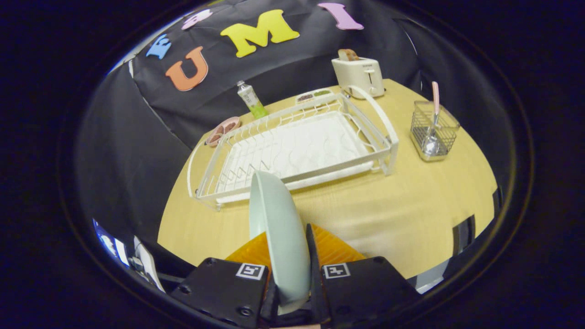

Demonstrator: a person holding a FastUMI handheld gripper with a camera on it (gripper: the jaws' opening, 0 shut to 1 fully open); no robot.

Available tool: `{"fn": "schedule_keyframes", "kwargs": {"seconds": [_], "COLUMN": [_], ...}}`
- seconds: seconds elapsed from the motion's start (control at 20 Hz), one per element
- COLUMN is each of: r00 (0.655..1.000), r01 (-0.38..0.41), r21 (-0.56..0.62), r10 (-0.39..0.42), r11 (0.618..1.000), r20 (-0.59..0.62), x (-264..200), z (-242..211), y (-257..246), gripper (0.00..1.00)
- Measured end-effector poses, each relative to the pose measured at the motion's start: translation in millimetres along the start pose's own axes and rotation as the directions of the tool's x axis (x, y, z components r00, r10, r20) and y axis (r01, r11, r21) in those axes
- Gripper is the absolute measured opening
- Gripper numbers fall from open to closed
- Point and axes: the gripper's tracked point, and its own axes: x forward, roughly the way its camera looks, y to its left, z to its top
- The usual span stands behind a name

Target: Take the plate from the dish rack, then take the spoon from the basket and place it into the plate.

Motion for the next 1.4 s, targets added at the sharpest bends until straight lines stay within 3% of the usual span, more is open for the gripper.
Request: {"fn": "schedule_keyframes", "kwargs": {"seconds": [0.4,0.65,1.1,1.4], "r00": [0.989,0.982,0.985,0.994], "r01": [-0.126,-0.162,-0.146,-0.084], "r21": [0.236,0.284,0.260,0.243], "r10": [0.140,0.183,0.166,0.098], "r11": [0.963,0.945,0.954,0.966], "r20": [-0.043,-0.049,-0.054,-0.045], "x": [21.4,30.8,48.3,54.3], "z": [-19.6,-20.8,-7.5,2.1], "y": [1.5,-1.9,-6.8,-14.2], "gripper": [0.33,0.33,0.39,0.45]}}
